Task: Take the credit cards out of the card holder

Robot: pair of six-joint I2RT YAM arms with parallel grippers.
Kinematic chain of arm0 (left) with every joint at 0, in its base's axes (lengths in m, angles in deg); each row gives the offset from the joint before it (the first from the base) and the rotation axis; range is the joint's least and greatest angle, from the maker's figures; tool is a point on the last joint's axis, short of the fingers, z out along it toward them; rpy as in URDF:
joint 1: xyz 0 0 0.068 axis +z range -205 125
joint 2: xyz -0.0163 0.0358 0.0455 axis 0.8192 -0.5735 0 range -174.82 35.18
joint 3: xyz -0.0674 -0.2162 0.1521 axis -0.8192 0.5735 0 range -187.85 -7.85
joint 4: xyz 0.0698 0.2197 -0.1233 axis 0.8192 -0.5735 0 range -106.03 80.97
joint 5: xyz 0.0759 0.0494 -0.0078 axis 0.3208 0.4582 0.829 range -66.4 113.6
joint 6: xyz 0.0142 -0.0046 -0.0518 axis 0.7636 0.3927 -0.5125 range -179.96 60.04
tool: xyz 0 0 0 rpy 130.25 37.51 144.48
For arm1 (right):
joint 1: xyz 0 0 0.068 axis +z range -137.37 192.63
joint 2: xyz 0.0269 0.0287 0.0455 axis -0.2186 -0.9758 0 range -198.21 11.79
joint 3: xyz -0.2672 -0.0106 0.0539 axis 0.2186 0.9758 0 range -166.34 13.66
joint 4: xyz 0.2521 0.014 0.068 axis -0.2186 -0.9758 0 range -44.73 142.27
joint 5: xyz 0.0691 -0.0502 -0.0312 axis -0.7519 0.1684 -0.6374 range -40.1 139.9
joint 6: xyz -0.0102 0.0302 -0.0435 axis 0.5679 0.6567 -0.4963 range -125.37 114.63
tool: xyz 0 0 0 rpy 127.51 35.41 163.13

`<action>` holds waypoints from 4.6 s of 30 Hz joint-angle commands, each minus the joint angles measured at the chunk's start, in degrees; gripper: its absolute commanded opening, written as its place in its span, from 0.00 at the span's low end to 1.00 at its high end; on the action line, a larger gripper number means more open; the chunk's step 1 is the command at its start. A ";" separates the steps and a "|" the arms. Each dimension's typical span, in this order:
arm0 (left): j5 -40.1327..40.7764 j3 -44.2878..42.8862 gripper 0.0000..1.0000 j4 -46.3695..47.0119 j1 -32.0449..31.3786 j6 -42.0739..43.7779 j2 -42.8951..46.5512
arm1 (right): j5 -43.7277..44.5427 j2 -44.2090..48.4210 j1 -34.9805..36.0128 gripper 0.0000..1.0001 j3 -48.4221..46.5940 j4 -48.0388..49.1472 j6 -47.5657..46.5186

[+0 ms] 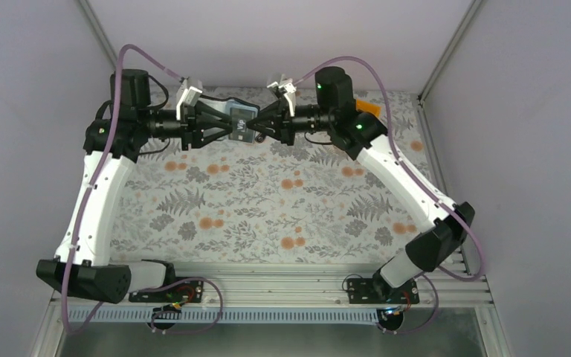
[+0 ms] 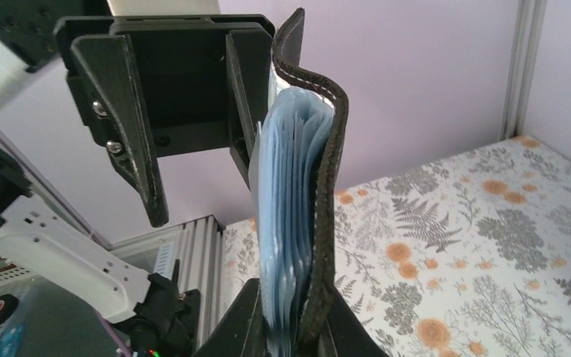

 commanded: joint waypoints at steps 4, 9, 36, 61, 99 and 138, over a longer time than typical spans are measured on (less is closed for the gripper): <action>-6.83 0.08 0.33 8.40 -6.21 -3.29 2.93 | -3.99 1.97 4.80 0.04 -0.08 2.52 1.09; -2.14 -0.32 0.29 7.19 -7.65 -0.13 3.74 | -1.74 2.30 4.85 0.04 -1.64 1.60 1.34; 10.20 17.68 0.53 4.43 17.08 3.99 22.73 | 10.09 -7.04 1.15 0.04 -15.38 -8.42 7.84; 2.55 10.16 1.00 -2.43 14.72 7.39 9.32 | 4.90 -11.59 1.20 0.04 -19.24 -19.45 2.90; -10.39 5.74 0.02 -14.00 8.12 27.31 -5.86 | -14.43 -9.82 -5.09 0.66 -2.65 -11.14 -16.77; -12.27 3.48 0.02 -24.34 4.78 42.00 -4.86 | -28.47 -11.97 -6.41 0.12 -7.71 -15.86 -28.04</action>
